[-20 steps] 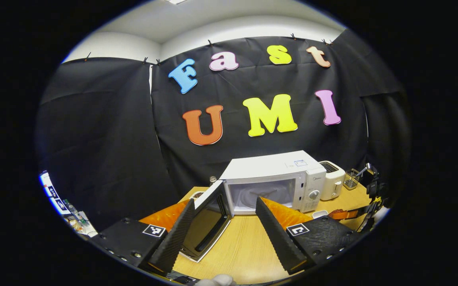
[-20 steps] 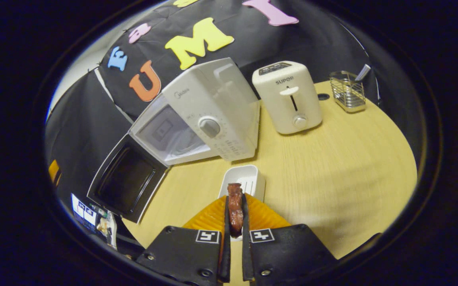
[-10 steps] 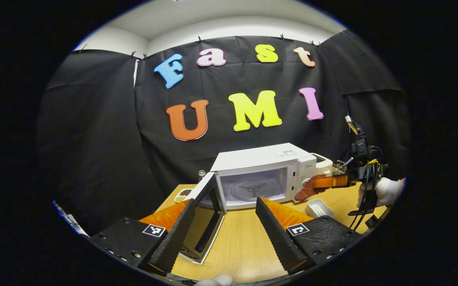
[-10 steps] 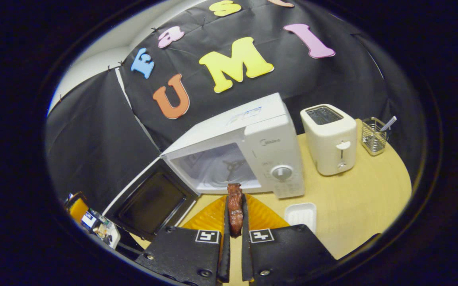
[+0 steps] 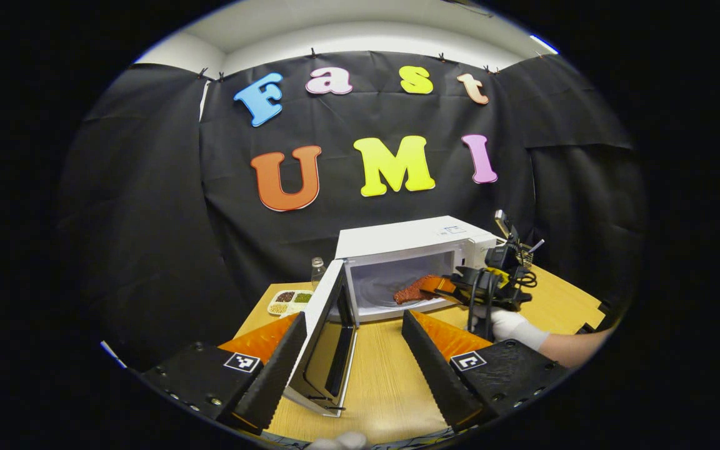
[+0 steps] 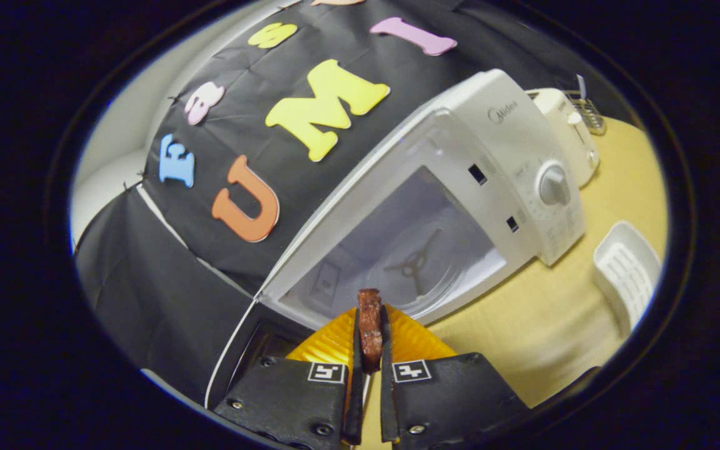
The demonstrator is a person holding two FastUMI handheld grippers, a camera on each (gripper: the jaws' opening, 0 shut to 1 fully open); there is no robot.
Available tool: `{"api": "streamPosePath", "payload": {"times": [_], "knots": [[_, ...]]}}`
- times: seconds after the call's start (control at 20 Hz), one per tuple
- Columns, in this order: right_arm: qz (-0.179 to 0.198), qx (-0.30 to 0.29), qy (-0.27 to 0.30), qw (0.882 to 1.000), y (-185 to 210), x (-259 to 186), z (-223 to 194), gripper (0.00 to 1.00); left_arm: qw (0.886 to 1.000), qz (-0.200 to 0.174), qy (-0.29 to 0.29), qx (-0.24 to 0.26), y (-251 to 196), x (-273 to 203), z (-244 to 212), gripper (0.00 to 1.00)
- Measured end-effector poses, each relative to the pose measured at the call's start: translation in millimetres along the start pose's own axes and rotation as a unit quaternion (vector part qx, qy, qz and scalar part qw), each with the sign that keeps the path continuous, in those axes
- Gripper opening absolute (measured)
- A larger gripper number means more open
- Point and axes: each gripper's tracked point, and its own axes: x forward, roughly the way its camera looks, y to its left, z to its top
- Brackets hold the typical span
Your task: Open the microwave oven with the left hand, put the food in, and close the microwave oven.
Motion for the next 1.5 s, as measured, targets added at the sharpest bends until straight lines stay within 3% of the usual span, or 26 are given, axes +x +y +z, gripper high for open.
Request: {"api": "streamPosePath", "payload": {"times": [0.2, 0.4, 0.55, 0.7, 0.9, 0.95, 1.0, 1.05, 1.1, 1.15, 1.2, 1.3, 1.35, 1.45, 1.5], "knots": [[-0.018, 0.110, -0.037, 0.993, -3, 39, -20, 0.14, 1.000, 0.006, 0.007, 0.021, 18, -1, -8, 0.95], [-0.037, 0.124, -0.059, 0.990, -13, 76, -22, 0.14, 0.999, 0.005, 0.016, 0.028, 24, 0, -19, 0.95], [-0.073, 0.118, -0.080, 0.987, -32, 97, -15, 0.14, 1.000, -0.001, 0.016, 0.025, 25, 3, -20, 0.95], [-0.065, 0.141, -0.087, 0.984, -35, 113, -18, 0.14, 0.999, 0.000, 0.016, 0.030, 28, 10, -23, 0.95], [-0.072, 0.119, -0.103, 0.985, -37, 128, -15, 0.18, 1.000, -0.002, 0.009, 0.023, 30, 12, -17, 0.95], [-0.075, 0.110, -0.107, 0.985, -37, 131, -13, 0.09, 1.000, -0.003, 0.006, 0.021, 29, 14, -17, 0.95], [-0.083, 0.098, -0.109, 0.986, -39, 133, -11, 0.19, 1.000, -0.006, 0.006, 0.021, 29, 14, -16, 0.95], [-0.093, 0.082, -0.112, 0.986, -41, 135, -12, 0.21, 1.000, -0.006, 0.007, 0.022, 30, 13, -19, 0.95], [-0.102, 0.066, -0.113, 0.986, -45, 136, -10, 0.14, 1.000, -0.006, 0.007, 0.024, 31, 13, -19, 0.95], [-0.105, 0.055, -0.118, 0.986, -45, 137, -7, 0.14, 1.000, -0.006, 0.007, 0.024, 33, 13, -19, 0.95], [-0.114, 0.037, -0.117, 0.986, -48, 136, -5, 0.36, 1.000, -0.009, 0.009, 0.020, 33, 12, -20, 0.95], [-0.128, -0.014, -0.120, 0.984, -50, 133, 1, 0.46, 1.000, -0.008, 0.010, 0.020, 36, 13, -20, 0.95], [-0.130, -0.039, -0.124, 0.983, -47, 131, 5, 0.44, 1.000, -0.007, 0.009, 0.022, 37, 12, -19, 0.95], [-0.149, -0.080, -0.126, 0.978, -50, 124, 10, 0.86, 1.000, -0.007, 0.005, 0.022, 36, 13, -16, 0.95], [-0.151, -0.093, -0.130, 0.975, -50, 121, 13, 1.00, 1.000, -0.007, 0.004, 0.022, 36, 14, -15, 0.95]]}}
